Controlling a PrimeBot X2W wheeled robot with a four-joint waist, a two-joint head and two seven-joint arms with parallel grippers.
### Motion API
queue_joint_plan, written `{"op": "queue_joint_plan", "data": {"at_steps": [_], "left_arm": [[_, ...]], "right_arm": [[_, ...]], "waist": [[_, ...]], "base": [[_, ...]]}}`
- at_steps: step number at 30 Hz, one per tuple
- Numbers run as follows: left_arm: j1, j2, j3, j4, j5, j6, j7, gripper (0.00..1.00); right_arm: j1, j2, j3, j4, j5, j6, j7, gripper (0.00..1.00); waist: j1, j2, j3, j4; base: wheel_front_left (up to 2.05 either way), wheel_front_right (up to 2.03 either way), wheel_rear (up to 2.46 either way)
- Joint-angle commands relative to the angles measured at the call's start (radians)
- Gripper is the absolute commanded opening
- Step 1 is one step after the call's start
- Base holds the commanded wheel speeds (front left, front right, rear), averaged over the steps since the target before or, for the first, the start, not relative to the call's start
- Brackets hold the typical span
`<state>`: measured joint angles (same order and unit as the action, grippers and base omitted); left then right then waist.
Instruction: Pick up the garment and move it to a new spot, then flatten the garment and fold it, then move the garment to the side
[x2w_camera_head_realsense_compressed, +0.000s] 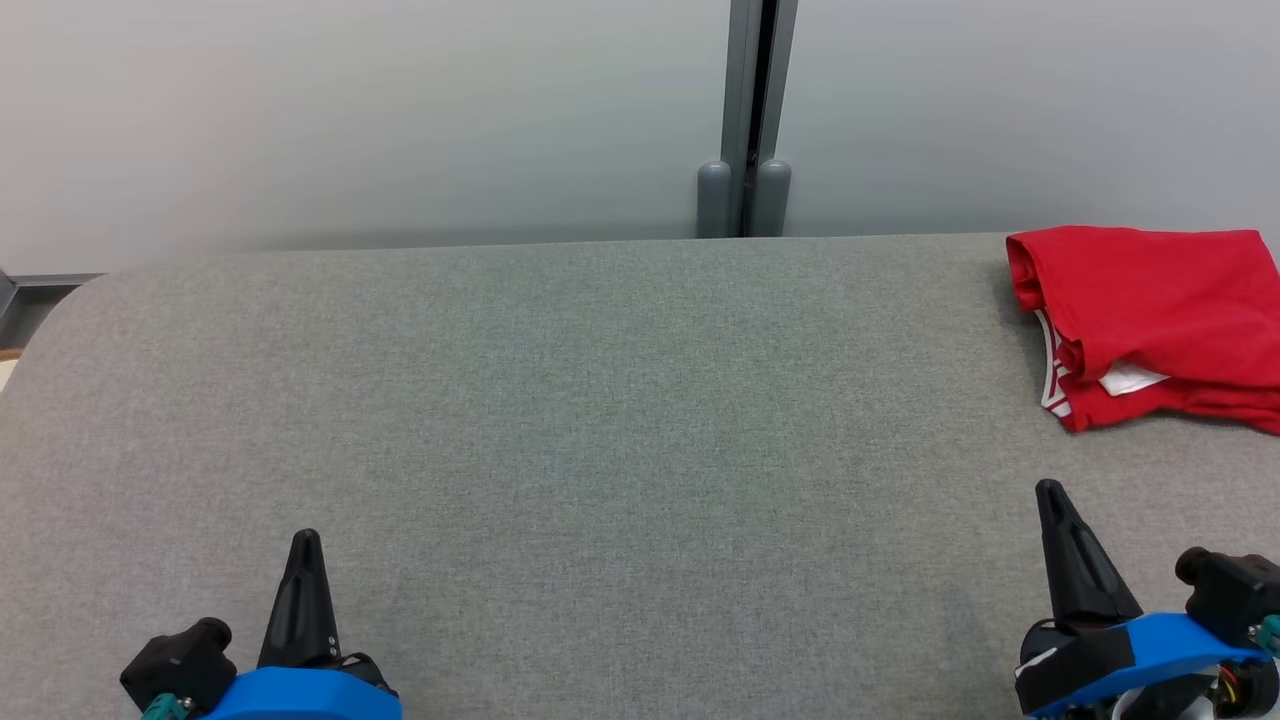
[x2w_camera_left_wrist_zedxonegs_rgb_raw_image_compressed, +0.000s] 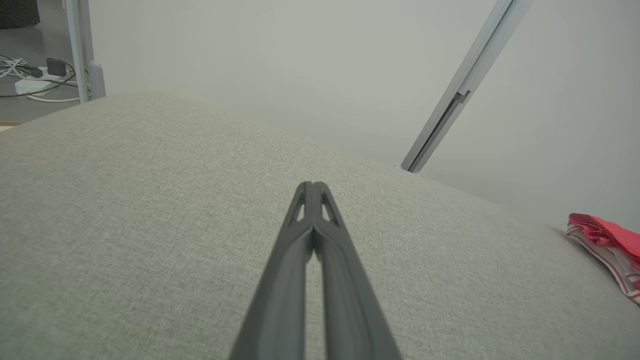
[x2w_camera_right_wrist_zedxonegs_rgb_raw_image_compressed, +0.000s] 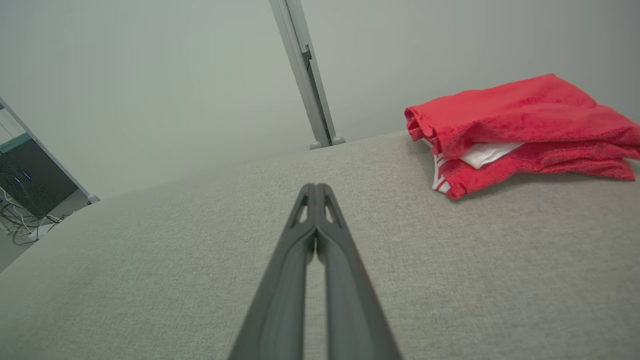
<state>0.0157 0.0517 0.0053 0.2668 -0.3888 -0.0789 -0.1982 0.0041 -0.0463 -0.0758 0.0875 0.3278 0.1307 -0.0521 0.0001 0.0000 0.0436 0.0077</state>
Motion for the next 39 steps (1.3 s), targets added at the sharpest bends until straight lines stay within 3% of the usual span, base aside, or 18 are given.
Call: {"op": "queue_joint_plan", "data": {"at_steps": [1,39], "left_arm": [[-0.033,0.002,0.009,-0.018,-0.055,-0.003,0.011,0.0],[-0.078,0.0,0.055,-0.023,-0.586,-0.027,0.147,0.0]], "right_arm": [[-0.025,-0.003,-0.006,-0.006,0.06,0.0,0.009,0.0],[-0.07,-0.005,-0.021,0.067,0.617,0.0,0.08,0.0]], "waist": [[0.0,0.0,-0.001,0.0],[0.0,0.0,-0.014,-0.003]], "base": [[0.0,0.0,0.0],[0.0,0.0,0.0]]}}
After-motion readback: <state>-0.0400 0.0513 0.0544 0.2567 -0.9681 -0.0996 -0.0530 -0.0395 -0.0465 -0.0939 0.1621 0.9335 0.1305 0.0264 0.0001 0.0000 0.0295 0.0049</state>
